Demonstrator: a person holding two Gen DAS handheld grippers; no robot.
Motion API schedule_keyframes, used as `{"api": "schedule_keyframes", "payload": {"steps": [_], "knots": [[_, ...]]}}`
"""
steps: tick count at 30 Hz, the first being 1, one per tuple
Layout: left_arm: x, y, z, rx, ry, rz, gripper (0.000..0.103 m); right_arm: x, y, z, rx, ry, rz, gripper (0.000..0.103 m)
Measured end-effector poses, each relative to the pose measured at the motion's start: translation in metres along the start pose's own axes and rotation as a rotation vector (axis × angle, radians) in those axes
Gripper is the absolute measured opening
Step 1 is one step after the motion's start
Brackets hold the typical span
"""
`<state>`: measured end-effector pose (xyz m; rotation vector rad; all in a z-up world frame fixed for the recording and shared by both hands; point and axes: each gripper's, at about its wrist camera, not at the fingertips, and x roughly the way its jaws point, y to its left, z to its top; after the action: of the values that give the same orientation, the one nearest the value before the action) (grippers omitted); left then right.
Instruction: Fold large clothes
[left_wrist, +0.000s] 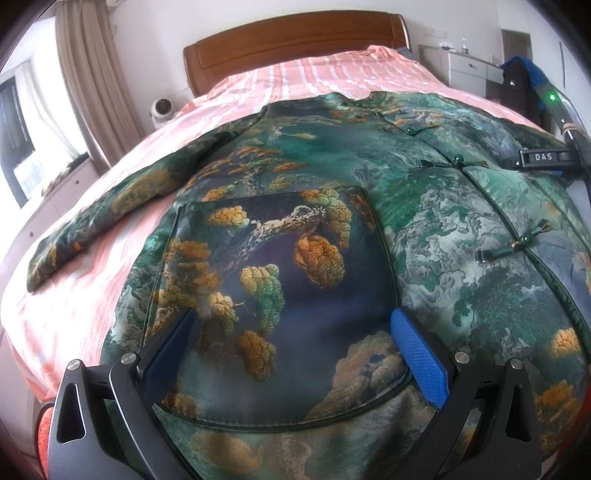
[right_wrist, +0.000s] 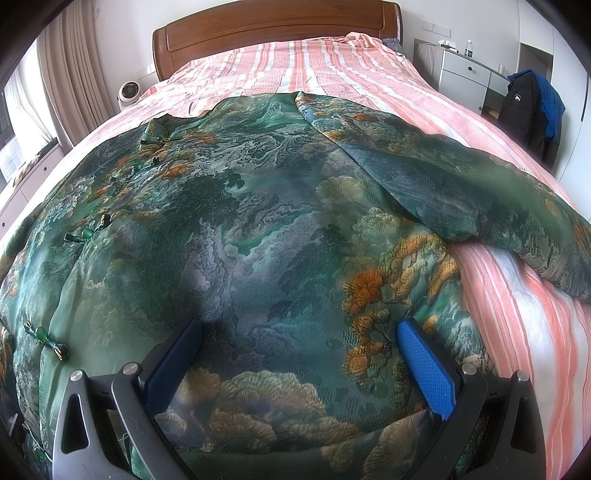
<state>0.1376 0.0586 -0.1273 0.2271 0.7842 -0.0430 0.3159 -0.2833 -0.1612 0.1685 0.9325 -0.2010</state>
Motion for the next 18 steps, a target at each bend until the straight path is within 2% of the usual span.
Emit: {"api": "schedule_keyframes", "payload": {"steps": [18], "knots": [[0.0010, 0.0025, 0.0004, -0.002, 0.001, 0.001, 0.103, -0.0003, -0.0007, -0.0004, -0.004, -0.001, 0.005, 0.103]]}}
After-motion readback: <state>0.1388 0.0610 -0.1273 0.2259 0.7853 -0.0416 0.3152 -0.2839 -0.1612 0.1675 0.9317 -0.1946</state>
